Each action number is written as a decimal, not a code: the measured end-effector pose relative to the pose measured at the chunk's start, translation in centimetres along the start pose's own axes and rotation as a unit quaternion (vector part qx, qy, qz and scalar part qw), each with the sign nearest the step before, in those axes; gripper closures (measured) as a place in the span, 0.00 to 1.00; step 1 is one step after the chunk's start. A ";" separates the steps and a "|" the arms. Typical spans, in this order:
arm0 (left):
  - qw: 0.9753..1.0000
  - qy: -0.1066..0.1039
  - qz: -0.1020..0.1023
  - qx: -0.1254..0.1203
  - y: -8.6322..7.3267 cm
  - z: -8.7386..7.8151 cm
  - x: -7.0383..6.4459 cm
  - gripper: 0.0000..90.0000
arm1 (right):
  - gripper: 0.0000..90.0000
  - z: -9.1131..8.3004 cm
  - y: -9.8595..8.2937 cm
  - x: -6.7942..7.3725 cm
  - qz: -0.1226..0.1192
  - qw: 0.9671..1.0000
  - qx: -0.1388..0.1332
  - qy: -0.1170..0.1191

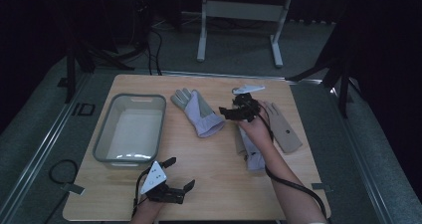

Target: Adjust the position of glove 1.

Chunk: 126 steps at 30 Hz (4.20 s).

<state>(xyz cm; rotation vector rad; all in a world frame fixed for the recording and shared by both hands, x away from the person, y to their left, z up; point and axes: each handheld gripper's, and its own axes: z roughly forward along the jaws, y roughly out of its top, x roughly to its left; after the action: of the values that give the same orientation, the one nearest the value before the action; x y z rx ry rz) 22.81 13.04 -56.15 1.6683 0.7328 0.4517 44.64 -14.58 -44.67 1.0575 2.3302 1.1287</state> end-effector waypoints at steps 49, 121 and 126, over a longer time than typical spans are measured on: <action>1.000 -0.005 -0.001 0.002 0.0 0.0 0.0 0.00 | 0.92 13.7 -0.8 1.7 -0.004 0.996 0.094 -0.004; 1.000 -0.002 0.009 0.000 0.1 0.4 -0.2 0.00 | 0.58 -5.8 -8.4 1.0 0.099 0.994 -0.019 -0.036; 1.000 -0.001 0.009 0.000 0.1 0.4 -0.1 0.00 | 0.57 -7.3 -8.9 -0.8 0.082 0.995 -0.023 -0.043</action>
<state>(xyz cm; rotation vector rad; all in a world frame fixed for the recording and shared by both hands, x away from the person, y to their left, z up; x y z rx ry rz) 22.97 12.67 -56.14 1.6755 0.7163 0.4624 36.74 -22.61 -47.08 1.2735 2.1738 1.1643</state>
